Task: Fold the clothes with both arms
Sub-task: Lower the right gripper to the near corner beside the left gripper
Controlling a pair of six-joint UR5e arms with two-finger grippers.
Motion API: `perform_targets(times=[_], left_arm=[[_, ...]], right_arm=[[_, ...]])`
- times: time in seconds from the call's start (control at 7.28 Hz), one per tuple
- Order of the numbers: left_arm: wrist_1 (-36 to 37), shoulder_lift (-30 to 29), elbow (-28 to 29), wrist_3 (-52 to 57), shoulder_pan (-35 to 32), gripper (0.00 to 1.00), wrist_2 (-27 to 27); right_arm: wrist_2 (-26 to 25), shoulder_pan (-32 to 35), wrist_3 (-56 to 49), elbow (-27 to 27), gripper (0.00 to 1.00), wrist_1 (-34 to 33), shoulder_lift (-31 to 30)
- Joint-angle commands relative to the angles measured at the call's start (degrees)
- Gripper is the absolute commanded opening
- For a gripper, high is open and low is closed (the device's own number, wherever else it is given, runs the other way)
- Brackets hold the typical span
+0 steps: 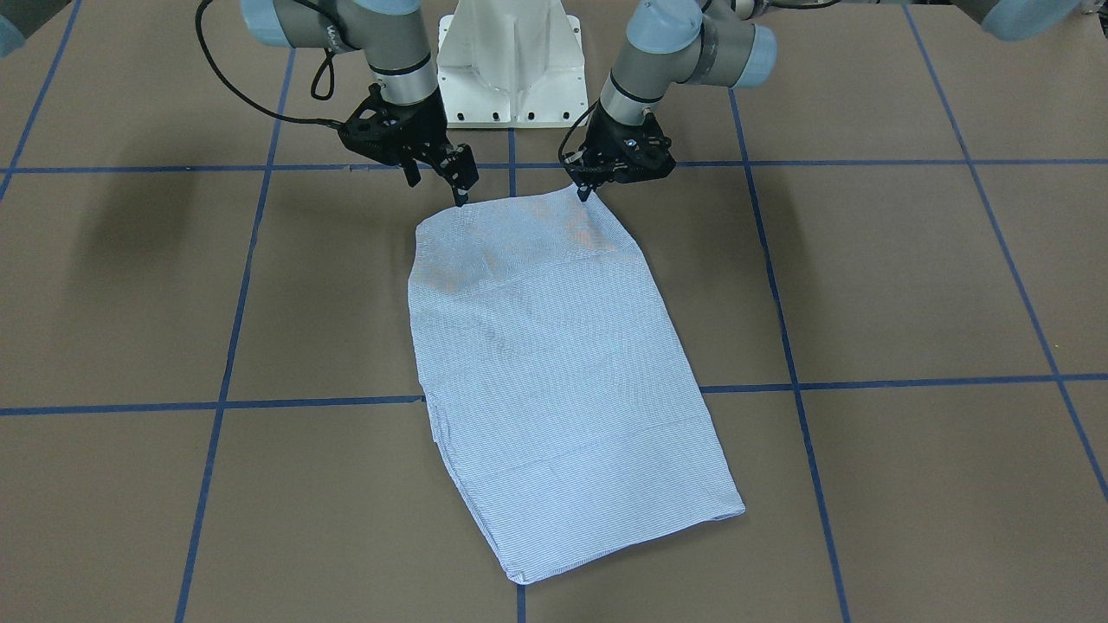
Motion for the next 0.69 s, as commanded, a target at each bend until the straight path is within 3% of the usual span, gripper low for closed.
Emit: perform_targets(times=[0.0, 0.41, 0.55], left_arm=[[0.00, 0.00, -0.07, -0.08, 0.00, 0.00, 0.00], [-0.35, 0.00, -0.07, -0.08, -0.18, 0.00, 0.00], [-0.35, 0.00, -0.07, -0.16, -0.18, 0.00, 0.00]], right_arm=[[-3.54, -1.81, 3.66, -3.11, 0.94, 0.58, 0.53], [-7.31, -1.90, 5.76, -6.10, 0.94, 1.02, 2.72], [-8.20, -1.99, 5.95, -7.50, 0.94, 3.89, 2.73]])
